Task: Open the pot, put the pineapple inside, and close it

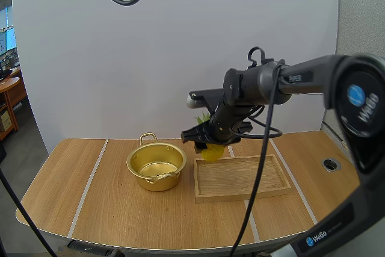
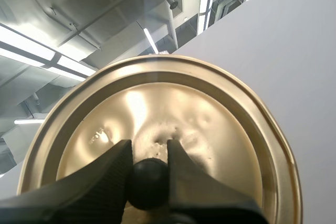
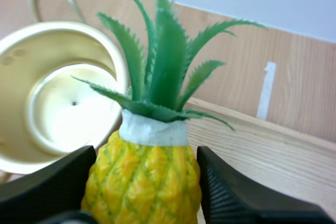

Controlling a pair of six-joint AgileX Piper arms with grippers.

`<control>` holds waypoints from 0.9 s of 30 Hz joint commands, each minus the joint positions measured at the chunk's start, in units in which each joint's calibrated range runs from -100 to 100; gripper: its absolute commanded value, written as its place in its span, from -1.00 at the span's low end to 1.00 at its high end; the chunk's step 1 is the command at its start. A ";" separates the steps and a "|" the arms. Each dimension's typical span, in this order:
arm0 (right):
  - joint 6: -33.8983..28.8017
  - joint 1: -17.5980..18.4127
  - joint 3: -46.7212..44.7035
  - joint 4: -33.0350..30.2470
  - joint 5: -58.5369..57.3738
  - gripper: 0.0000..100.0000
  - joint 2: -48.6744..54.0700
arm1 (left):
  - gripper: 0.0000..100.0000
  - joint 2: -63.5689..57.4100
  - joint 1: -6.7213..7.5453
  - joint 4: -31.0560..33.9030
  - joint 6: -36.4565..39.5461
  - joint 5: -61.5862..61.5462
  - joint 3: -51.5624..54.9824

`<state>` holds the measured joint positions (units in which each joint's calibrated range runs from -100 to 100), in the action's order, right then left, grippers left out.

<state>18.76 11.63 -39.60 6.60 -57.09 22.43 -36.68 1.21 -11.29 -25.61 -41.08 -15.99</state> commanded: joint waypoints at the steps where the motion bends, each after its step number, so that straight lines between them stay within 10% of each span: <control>1: 0.59 1.85 3.50 -0.30 -2.22 -1.00 0.76 | -1.00 -0.40 -0.07 -0.04 0.54 2.60 -0.46; 27: 0.29 10.13 20.74 -1.36 1.49 -1.00 -25.79 | -1.00 -0.40 -0.07 -0.04 0.54 2.60 -0.46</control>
<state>18.87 21.58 -19.41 5.74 -56.31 -2.46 -36.68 1.21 -11.29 -25.61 -41.08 -15.99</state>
